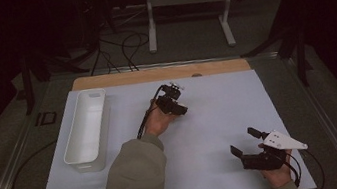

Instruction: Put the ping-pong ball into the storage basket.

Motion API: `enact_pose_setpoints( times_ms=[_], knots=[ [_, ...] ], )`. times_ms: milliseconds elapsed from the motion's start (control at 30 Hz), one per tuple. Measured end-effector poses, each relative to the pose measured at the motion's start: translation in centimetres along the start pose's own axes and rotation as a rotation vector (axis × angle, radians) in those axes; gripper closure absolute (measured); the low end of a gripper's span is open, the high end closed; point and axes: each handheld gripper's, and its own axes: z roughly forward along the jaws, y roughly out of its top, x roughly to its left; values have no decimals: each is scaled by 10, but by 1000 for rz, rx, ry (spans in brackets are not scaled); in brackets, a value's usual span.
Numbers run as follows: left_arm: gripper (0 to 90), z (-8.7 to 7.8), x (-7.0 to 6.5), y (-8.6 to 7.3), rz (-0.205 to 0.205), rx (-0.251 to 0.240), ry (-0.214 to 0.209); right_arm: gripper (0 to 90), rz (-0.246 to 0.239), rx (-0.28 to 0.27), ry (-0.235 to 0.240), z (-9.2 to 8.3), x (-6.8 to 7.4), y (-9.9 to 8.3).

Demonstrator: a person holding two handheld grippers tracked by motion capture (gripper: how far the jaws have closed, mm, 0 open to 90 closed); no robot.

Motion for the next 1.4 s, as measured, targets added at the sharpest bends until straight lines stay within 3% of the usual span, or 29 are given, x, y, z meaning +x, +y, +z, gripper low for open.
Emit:
enact_pose_setpoints(
  times_ms=[67, 500, 733, 900, 1400],
  knots=[
    [516, -3, -1, 0, -11, -8, -7, 72, 6, -3, 1, -1, 0, 0],
    [517, -11, -12, 3, 33, 11, -19, 72, -4, 11, 4, 2, -1, -1],
    [517, -22, -16, 4, 54, 6, -49, 72, -10, 11, 7, 2, 0, -1],
    [517, -30, -19, 5, 81, 9, -47, 72, -9, 10, 5, 3, 0, -1],
    [517, -50, -29, 4, 142, -4, -111, 72, -10, 8, 7, 2, 0, -1]
  ],
)
